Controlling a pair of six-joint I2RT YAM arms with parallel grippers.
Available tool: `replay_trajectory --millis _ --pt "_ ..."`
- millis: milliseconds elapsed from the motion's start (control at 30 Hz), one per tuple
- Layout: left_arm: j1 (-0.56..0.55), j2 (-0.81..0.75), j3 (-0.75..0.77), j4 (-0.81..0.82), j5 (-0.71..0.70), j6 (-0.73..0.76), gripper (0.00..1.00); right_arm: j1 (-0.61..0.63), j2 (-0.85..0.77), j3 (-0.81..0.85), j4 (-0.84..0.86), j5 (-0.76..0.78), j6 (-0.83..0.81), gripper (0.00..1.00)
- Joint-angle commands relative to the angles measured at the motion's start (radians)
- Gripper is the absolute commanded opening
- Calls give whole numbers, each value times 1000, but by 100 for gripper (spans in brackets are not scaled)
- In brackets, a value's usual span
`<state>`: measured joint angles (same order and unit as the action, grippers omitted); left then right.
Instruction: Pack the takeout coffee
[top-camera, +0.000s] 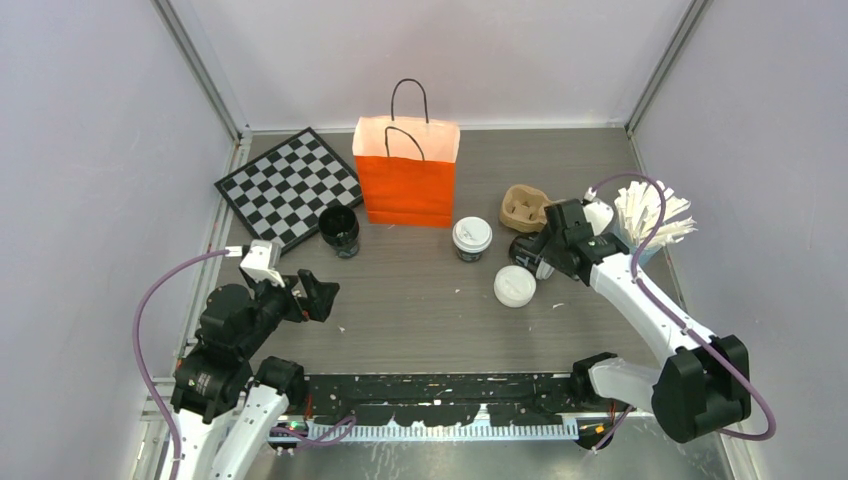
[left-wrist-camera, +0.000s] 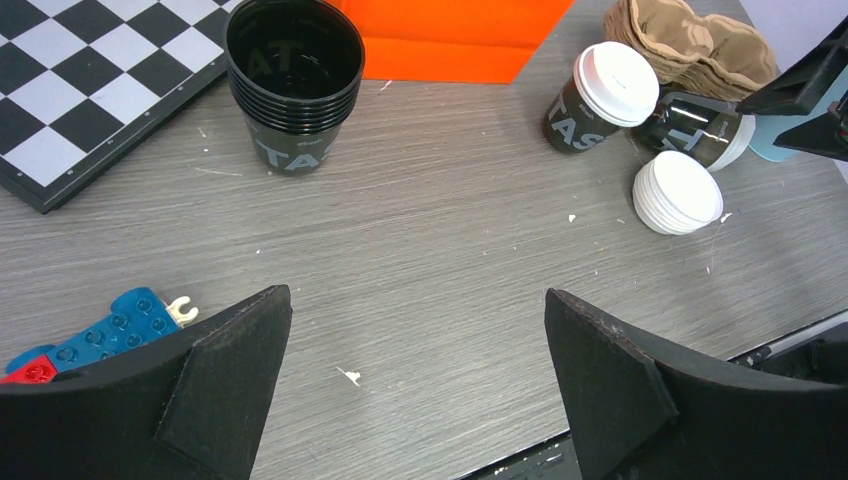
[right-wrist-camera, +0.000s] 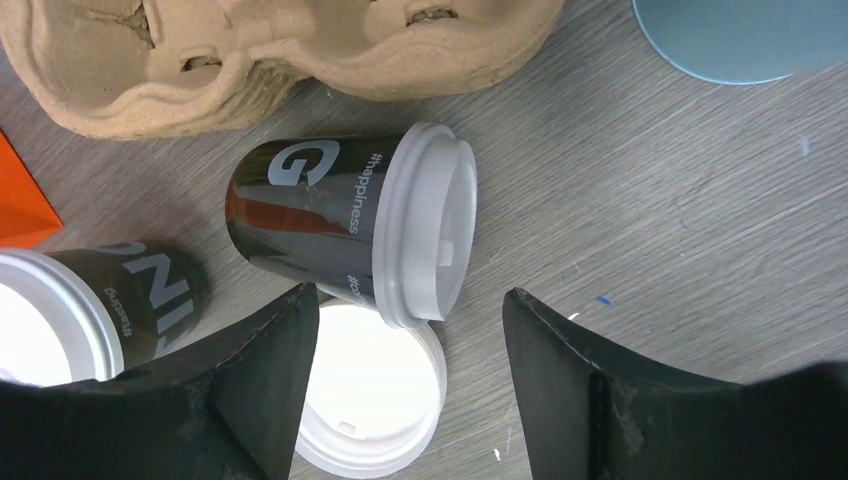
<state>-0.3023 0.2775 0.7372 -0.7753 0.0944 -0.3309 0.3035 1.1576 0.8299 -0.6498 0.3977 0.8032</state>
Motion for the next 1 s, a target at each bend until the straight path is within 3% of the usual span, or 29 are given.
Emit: replay_trajectory --millis 0,167,467,633,967 --pt "6 7 -2 40 16 20 100 -56 -7 -20 127 -37 34 71" --pt "6 9 -2 40 11 20 100 -82 20 -60 232 -128 0 69" --pt "6 10 -2 38 2 20 100 -81 41 -82 255 -137 -31 53" --pt "6 11 -1 38 5 20 100 -81 15 -83 240 -115 -75 42" --pt "6 5 -2 39 6 20 100 -62 62 52 51 -57 -234 41"
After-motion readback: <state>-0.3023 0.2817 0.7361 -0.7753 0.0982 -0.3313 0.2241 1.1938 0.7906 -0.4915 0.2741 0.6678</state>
